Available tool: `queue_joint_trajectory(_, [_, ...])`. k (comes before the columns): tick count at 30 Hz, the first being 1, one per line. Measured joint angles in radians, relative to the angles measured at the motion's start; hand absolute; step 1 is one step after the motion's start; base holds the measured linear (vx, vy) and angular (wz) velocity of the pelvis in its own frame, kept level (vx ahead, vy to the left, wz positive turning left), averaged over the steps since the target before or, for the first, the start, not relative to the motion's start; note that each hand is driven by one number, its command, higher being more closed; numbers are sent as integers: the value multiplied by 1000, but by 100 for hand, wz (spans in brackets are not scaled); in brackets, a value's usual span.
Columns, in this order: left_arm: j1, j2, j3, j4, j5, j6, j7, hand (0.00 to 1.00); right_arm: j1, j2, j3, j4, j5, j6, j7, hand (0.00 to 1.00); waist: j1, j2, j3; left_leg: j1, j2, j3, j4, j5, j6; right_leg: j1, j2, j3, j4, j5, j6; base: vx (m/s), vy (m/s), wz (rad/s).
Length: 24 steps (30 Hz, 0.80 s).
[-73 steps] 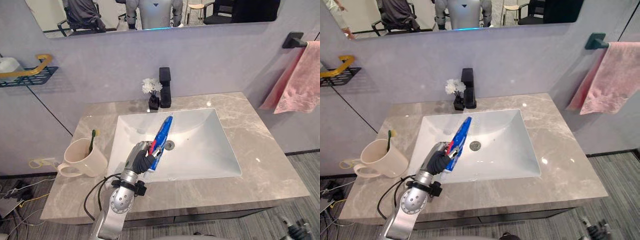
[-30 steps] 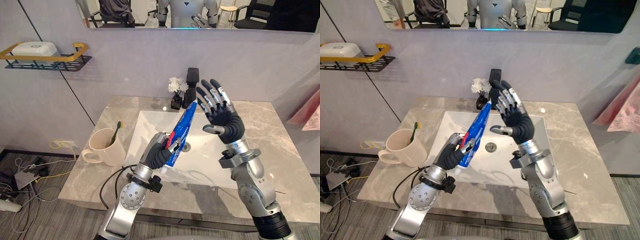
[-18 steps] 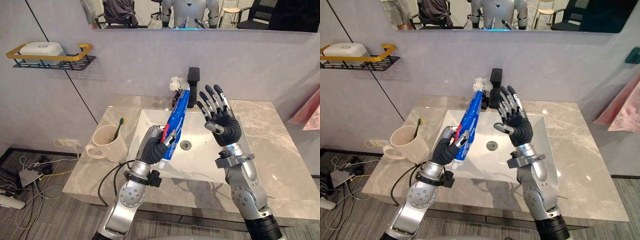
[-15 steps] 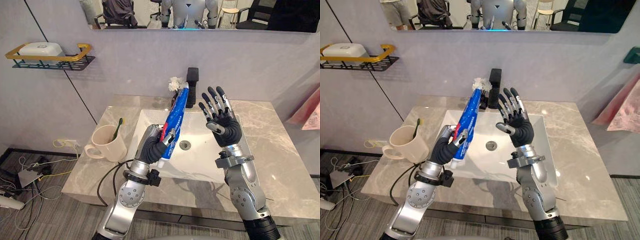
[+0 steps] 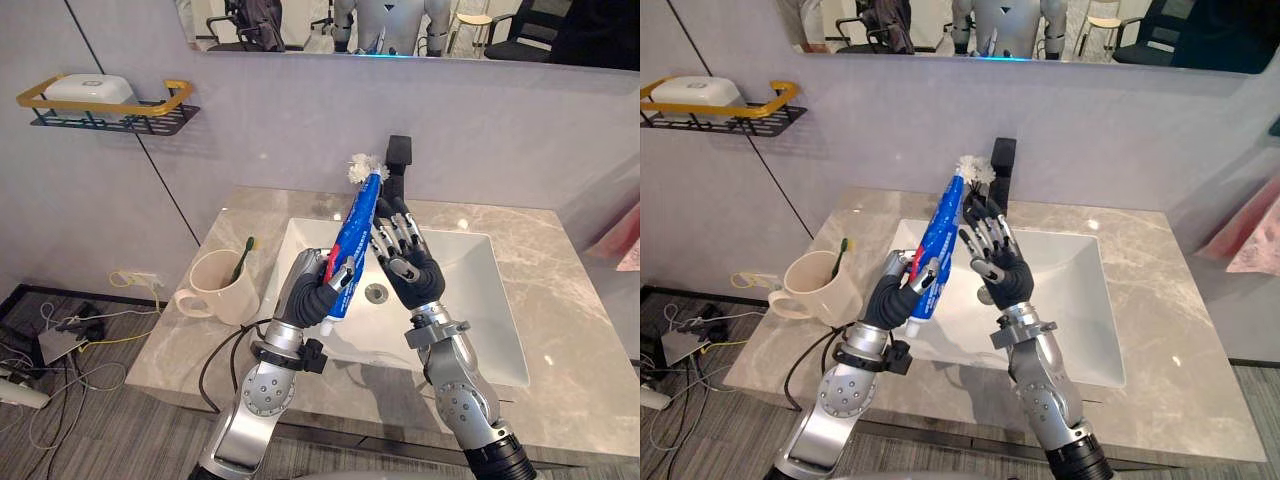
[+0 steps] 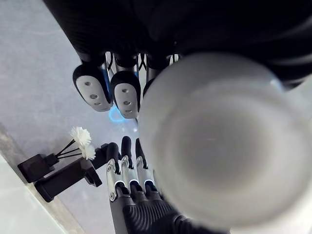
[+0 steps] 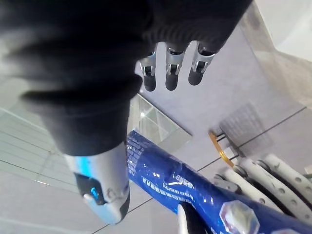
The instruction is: Organize washtable
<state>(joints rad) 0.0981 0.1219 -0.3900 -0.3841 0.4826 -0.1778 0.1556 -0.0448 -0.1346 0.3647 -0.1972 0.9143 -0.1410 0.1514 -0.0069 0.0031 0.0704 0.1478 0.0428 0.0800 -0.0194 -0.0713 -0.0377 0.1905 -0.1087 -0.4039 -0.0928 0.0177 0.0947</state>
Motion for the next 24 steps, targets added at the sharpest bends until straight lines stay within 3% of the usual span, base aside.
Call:
queue_joint_trajectory(10, [0,1,-60,63,2,-4,-3,100,-81,-1,50,34,62,2,0,0,21,-3,1,2,-2,-1,-19,19,1,-3,0,-5,-2,0,0,-44,3,0])
queue_joint_trajectory(11, [0,1,-66,64,2,-4,-2,100,-87,-2,53,37,67,2,-1,100,22,-5,2,2,-2,-3,-18,20,1,-3,0,-5,-3,0,0,-41,5,4])
queue_joint_trajectory(24, [7,19,-63,101,-9,-27,4,100,-154,-56,79,57,97,21,-9,100,23,-23,0,1,-8,-8,-23,22,4,-4,1,-3,-3,2,3,-9,5,1])
